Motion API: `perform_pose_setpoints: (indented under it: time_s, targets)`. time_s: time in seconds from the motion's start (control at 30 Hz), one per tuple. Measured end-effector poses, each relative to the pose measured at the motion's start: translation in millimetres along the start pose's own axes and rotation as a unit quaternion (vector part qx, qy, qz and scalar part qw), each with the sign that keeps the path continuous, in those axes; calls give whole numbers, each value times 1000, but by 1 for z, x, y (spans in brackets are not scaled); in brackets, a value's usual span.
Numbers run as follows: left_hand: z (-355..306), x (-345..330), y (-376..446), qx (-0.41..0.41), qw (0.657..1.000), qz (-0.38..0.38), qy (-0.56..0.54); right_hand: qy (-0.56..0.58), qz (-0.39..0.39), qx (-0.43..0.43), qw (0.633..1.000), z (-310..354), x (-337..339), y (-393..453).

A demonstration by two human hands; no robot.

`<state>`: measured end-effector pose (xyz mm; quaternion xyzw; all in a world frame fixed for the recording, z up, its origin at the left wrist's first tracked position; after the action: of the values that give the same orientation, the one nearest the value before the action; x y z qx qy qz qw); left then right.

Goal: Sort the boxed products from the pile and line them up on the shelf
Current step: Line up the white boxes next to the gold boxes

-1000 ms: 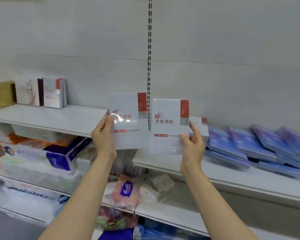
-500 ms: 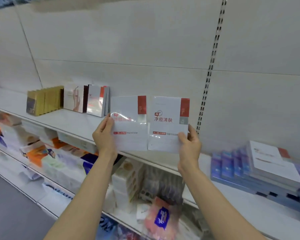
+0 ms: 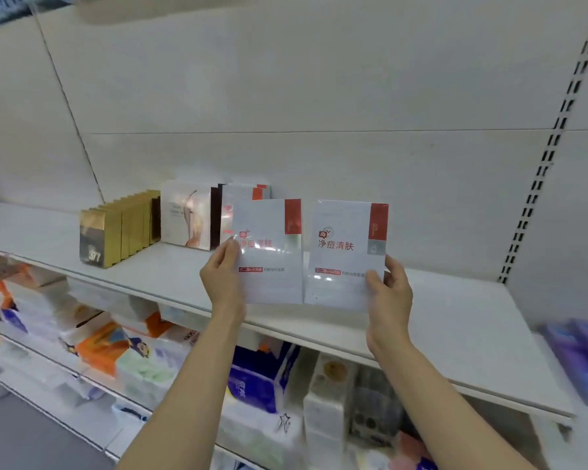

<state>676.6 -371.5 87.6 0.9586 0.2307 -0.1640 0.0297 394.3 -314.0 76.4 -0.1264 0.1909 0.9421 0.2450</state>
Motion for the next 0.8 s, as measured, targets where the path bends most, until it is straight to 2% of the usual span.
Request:
perform_pose_setpoints:
  time_s: [0.27,0.4,0.7,0.8]
  targets:
    - [-2,30,133,21,997,56,52,-2,-75,-23,997,-39,-83,-15]
    - [-3,27,177,-2,994,84,67,-17,-96,-18,995,-49,-104,-18]
    - [22,6,222,12,989,101,110,-36,-87,8,996,-62,-130,-19]
    - [26,3,221,38,983,143,108,-49,-62,11,997,-70,-146,-17]
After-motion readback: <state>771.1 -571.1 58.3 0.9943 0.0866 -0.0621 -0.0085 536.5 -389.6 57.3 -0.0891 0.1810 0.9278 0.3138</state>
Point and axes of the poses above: each hand's wrist, its own y-axis towards the middle knuckle, its own x-axis out of the back of the hand, z = x × y, the point moved 8 cm from there along y, towards the middle knuckle, and after that the axes turned 13 degrees about x, right-handed, at the moved point
